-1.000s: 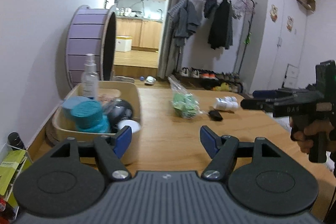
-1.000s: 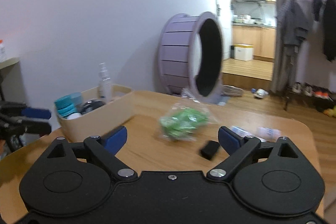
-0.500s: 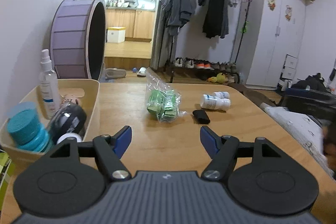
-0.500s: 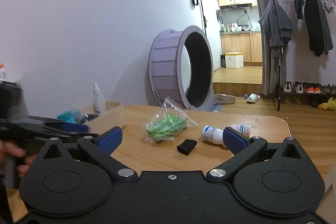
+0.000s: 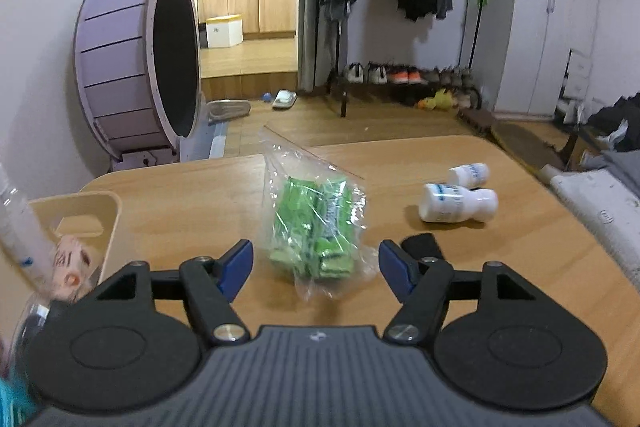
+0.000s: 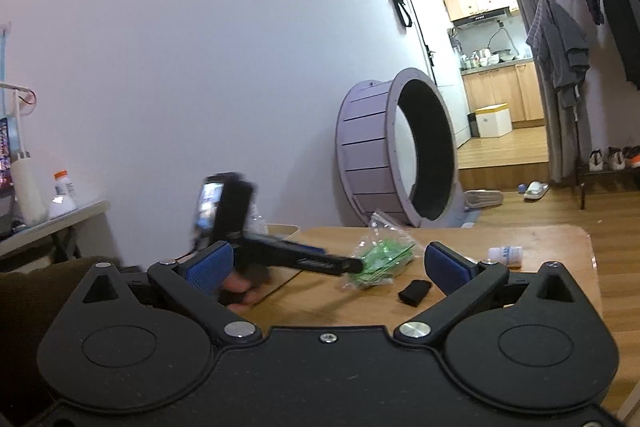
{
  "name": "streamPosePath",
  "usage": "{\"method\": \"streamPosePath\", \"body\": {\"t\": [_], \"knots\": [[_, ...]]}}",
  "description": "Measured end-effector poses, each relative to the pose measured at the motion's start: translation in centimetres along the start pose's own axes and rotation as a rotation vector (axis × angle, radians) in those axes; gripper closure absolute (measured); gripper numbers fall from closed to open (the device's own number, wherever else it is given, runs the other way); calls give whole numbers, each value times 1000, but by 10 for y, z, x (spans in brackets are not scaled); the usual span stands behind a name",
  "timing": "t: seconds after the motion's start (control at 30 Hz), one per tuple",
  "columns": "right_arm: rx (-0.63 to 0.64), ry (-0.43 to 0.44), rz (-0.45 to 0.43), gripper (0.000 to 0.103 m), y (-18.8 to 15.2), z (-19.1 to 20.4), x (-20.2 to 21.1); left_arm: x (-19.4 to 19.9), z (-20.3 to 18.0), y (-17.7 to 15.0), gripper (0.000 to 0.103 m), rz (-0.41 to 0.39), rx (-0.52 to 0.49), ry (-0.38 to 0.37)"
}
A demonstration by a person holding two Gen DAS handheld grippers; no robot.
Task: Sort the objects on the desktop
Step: 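Reach the left gripper to the green gum pack in the clear bag, then grasp the gum bag with the left gripper and drop it into the basket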
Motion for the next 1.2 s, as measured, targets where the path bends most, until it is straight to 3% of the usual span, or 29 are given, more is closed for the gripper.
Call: {"method": "streamPosePath", "body": {"t": [0.33,0.47,0.57,0.73,1.2], "knots": [[-25,-17,31,0,-8,-7,-12,-50,6,9,36,124,-22,-17],[-43,-46,42,0,-12,-9,-13,-54,4,3,68,109,-33,-49],[-40,-45,25,0,-10,-8,-9,-41,1,1,83,79,-66,-46],[-44,-37,3,0,-7,-6,-7,-13,1,-5,89,24,-78,-33],[-27,52,-26,0,-6,14,-18,109,37,4,92,-177,-73,70]]}}
Point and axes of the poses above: each gripper's, at about its wrist camera, not at the fingertips, and x roughly against the way its jaws point, z to its left, y to its top, the point moved 1 cm from there along -x, roughly the way its jaws point, and after that the axes turned 6 degrees about -x, right-handed, at the moved point
